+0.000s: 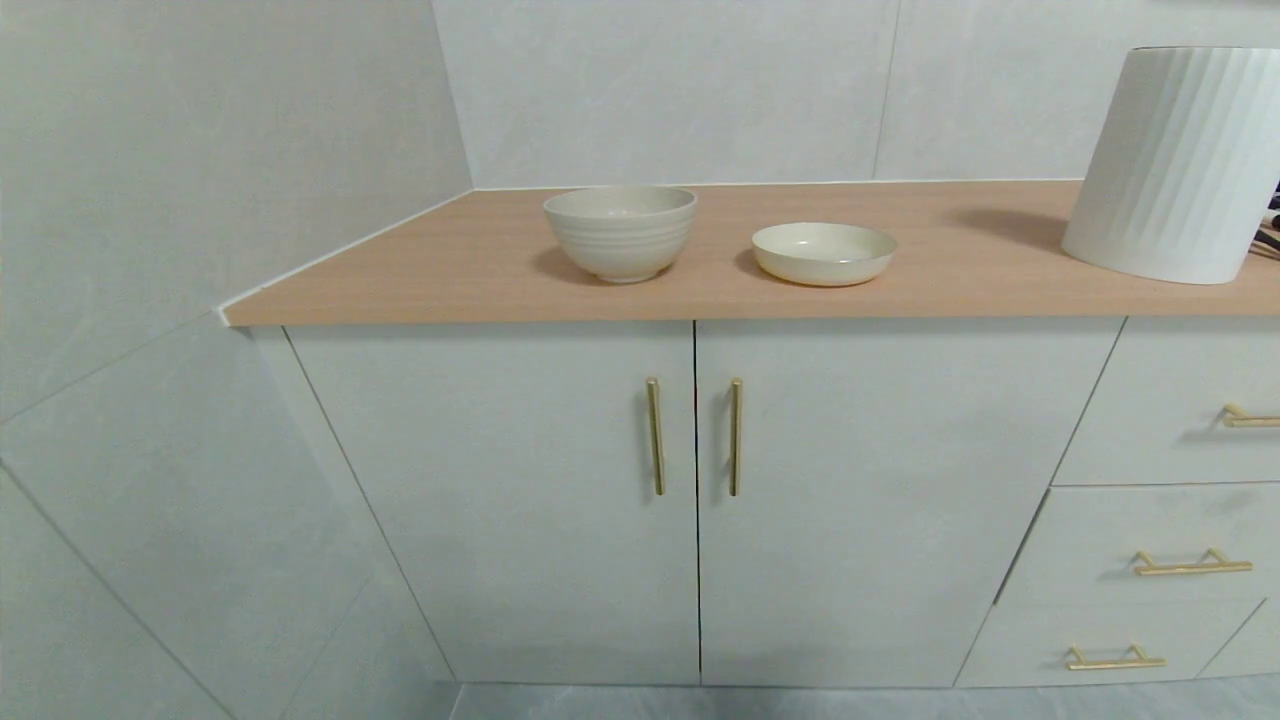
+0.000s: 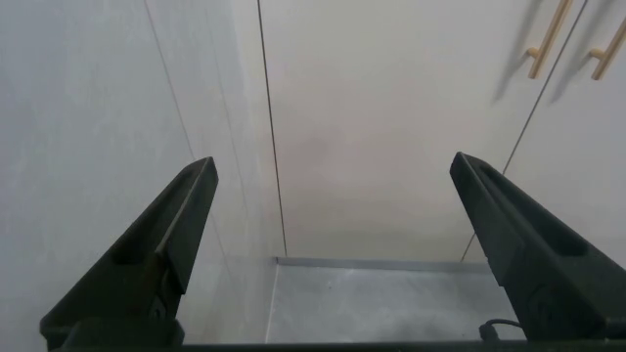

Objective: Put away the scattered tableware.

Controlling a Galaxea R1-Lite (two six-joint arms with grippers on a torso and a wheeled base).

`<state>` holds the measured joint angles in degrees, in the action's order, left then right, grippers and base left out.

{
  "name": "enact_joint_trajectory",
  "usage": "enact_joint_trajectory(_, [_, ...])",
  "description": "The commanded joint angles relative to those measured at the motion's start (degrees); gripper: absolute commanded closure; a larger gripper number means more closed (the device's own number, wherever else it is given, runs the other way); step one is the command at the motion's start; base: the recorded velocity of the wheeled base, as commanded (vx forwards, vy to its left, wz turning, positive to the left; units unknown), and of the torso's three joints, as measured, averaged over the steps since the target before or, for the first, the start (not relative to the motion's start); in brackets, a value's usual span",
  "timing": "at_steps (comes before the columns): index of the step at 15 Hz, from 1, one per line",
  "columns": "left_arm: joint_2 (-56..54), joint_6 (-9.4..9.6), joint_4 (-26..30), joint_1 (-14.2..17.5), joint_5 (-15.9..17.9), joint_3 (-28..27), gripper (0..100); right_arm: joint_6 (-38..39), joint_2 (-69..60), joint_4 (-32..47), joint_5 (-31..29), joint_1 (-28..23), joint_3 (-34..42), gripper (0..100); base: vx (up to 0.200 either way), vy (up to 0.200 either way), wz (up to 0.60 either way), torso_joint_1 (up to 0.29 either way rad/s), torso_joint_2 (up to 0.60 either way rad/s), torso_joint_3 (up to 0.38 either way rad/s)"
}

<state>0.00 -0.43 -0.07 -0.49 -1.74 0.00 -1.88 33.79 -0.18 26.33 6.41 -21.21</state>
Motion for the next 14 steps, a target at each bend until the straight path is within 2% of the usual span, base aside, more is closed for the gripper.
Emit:
enact_joint_trajectory(1, [0.0, 0.08, -0.01, -0.04, -0.01, 0.0, 0, 1.61, 22.11, -7.64, 1.79, 9.41, -6.03, 0, 0.0, 0.0, 0.0, 0.0, 0.0, 0.0])
enact_joint_trajectory(4, [0.0, -0.01, -0.01, 0.05, -0.01, 0.0, 0, 2.49, 35.99, -15.2, 1.79, 14.77, -10.69, 0, 0.0, 0.0, 0.0, 0.0, 0.0, 0.0])
enact_joint_trajectory(5, [0.0, -0.01, -0.01, 0.05, -0.01, 0.0, 0, 2.49, 37.14, -15.55, 1.79, 15.3, -11.13, 0, 0.0, 0.0, 0.0, 0.0, 0.0, 0.0])
enact_joint_trajectory(10, [0.0, -0.01, -0.01, 0.05, -0.01, 0.0, 0, 7.77, 56.82, -16.78, 1.79, 25.14, -27.66, 0, 0.0, 0.0, 0.0, 0.0, 0.0, 0.0])
enact_joint_trajectory(13, [0.0, -0.01, -0.01, 0.05, -0.01, 0.0, 0, 10.4, 65.17, -19.33, 1.79, 26.2, -32.23, 0, 0.0, 0.0, 0.0, 0.0, 0.0, 0.0])
enact_joint_trajectory(14, [0.0, -0.01, -0.01, 0.05, -0.01, 0.0, 0, 13.3, 69.3, -24.16, 1.62, 26.2, -33.28, 0, 0.0, 0.0, 0.0, 0.0, 0.0, 0.0])
